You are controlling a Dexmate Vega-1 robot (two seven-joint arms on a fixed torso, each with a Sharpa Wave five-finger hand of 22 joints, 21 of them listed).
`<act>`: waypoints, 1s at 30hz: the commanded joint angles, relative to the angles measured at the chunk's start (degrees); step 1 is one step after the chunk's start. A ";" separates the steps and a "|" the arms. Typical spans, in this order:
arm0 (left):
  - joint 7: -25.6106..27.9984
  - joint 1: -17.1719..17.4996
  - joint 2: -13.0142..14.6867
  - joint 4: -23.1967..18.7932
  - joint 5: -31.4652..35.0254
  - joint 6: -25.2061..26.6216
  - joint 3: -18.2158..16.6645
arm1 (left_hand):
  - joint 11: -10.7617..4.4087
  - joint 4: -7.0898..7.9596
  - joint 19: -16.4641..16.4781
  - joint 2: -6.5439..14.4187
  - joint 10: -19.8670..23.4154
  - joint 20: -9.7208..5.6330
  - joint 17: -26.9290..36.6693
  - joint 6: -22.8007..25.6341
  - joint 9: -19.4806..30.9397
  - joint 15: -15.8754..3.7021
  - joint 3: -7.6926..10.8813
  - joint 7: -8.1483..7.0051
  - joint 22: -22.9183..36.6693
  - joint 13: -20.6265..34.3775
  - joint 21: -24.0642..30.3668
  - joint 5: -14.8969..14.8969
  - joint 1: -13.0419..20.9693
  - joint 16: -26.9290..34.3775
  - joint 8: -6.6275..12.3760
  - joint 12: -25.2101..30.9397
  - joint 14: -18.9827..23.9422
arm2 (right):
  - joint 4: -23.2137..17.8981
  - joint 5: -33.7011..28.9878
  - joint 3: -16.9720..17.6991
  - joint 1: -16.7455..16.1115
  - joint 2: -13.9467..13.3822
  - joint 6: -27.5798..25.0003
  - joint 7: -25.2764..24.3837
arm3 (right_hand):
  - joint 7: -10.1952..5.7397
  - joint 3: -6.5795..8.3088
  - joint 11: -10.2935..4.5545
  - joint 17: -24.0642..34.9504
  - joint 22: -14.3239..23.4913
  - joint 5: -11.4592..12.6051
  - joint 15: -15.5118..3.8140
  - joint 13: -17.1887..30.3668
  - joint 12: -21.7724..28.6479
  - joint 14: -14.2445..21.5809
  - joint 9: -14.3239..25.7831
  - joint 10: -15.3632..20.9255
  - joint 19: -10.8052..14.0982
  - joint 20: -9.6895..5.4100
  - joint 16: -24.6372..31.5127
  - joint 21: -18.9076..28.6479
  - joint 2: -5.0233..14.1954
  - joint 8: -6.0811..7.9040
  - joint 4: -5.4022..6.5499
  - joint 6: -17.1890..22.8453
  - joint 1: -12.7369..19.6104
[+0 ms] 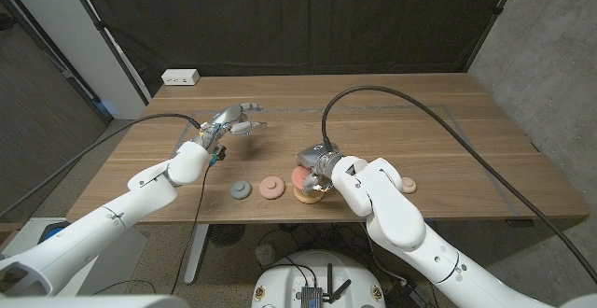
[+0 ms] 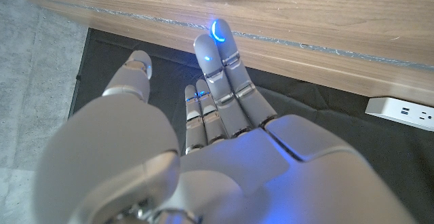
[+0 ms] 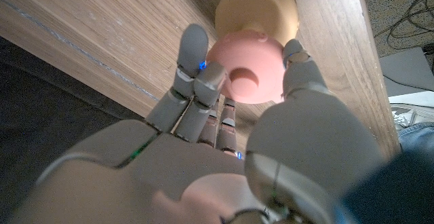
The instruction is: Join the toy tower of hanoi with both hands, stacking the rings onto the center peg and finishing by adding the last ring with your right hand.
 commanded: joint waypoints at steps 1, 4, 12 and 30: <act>0.38 -0.01 -0.38 0.56 0.32 -0.74 0.13 | -0.03 -0.11 -0.18 0.25 0.30 -3.80 0.12 0.45 0.16 -5.66 -0.20 -0.22 0.05 0.21 0.42 0.27 -0.09 0.20 0.30 -0.27 0.10 | 1.60 0.35 -1.74 1.79 0.40 -0.34 0.60 | -5.20 4.92 -9.04 0.08 0.00 0.30 -0.87 0.43 -0.16 0.24 0.13 9.36 0.26 -2.91 -0.42 -0.29 2.69 -0.22 4.23 5.78 2.64; 0.50 0.21 -0.28 0.42 0.30 -0.62 -0.02 | -0.09 -0.11 -0.21 0.26 0.31 -3.79 0.09 0.51 0.17 -5.65 -0.20 -0.24 -0.02 0.24 0.49 0.26 -0.10 0.21 0.31 -0.28 0.09 | 1.77 0.54 -1.77 1.76 0.14 -0.55 0.78 | -5.22 5.03 -9.09 0.20 -0.01 0.32 -0.88 0.51 -0.22 0.40 0.14 9.37 0.26 -2.91 -0.45 -0.28 2.68 -0.26 4.22 5.78 2.61; 0.56 0.51 -0.14 0.24 0.17 -0.53 -0.21 | -0.04 -0.11 -0.27 0.31 0.44 -3.84 0.05 0.53 0.17 -5.66 -0.15 -0.23 -0.23 0.31 0.72 0.26 -0.11 0.25 0.27 -0.29 0.06 | 2.59 -1.00 -2.56 2.01 -0.05 -1.18 0.72 | -5.20 5.29 -9.04 0.38 -0.09 0.37 -0.87 0.58 -0.33 0.66 0.16 9.52 0.19 -2.91 -0.58 -0.35 2.73 -0.33 4.24 5.84 2.54; -0.18 -0.53 -0.54 1.85 0.14 -0.93 0.42 | -0.03 -0.15 -0.42 0.36 0.56 -3.83 0.13 0.63 0.18 -5.66 -0.07 -0.24 -0.70 0.48 1.21 0.28 -0.13 0.46 0.23 -0.37 0.07 | 4.80 0.78 -2.88 3.25 0.01 -1.89 1.18 | -5.15 5.65 -9.02 0.21 -0.38 0.40 -0.85 0.81 -0.52 0.40 0.20 9.53 -0.14 -2.88 -1.33 -0.60 2.82 -0.47 4.35 5.86 2.18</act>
